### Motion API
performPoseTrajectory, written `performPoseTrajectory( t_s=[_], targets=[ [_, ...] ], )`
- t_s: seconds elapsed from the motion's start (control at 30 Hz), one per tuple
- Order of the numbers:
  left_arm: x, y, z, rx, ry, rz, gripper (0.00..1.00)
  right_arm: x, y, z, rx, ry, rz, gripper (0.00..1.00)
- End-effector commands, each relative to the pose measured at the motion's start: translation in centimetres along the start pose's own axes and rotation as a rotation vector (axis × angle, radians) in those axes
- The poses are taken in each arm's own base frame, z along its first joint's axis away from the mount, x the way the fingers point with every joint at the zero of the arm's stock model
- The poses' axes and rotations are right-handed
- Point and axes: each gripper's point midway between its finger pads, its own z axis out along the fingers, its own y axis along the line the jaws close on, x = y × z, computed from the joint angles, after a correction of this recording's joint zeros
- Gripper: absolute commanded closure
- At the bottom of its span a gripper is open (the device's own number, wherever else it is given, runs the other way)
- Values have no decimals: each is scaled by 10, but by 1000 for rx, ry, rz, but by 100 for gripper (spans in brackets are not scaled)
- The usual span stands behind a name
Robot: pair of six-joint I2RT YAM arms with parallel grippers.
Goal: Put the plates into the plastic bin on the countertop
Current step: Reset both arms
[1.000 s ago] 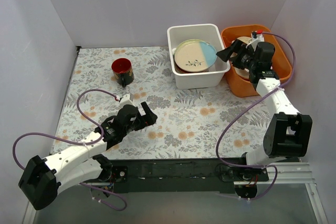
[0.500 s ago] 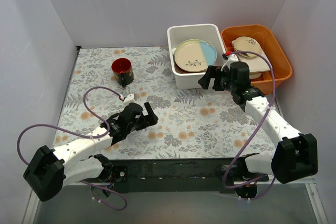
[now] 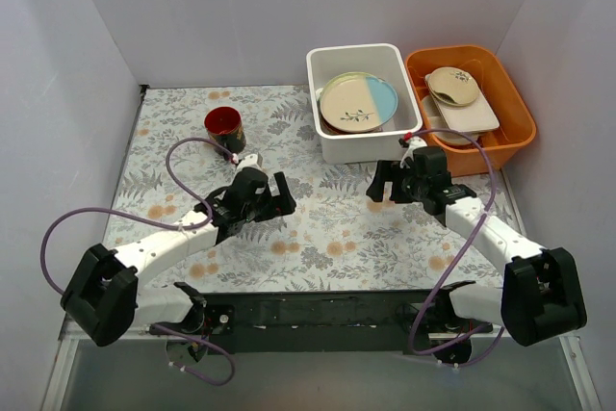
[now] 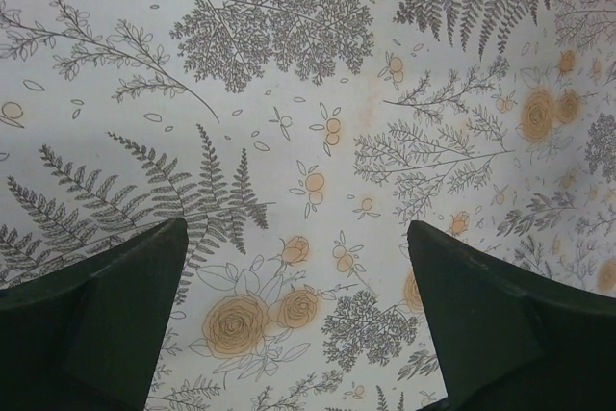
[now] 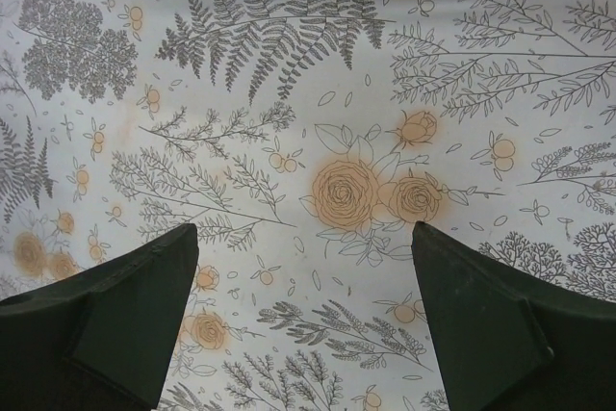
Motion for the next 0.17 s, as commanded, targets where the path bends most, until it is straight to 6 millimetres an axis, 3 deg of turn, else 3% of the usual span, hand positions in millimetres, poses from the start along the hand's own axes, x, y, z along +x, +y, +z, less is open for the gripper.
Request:
performPoseTrajectory(
  t_s=[0.0,0.07,0.1,0.13],
  targets=[
    [-27,-7,-2,60,-24,8,2,-5,0,-3,-3,-50,-29,2],
    [-28,-14,-4,142,3,-4,2,-2,-3,-3,9,-56,-25,2],
    [-41,-9,-5,156,-22,-31,2,-6,-5,-3,21,-75,-25,2],
    [-39,-5,-5,170,-18,-39,2,-6,-9,-3,43,-81,-21,2]
  ],
)
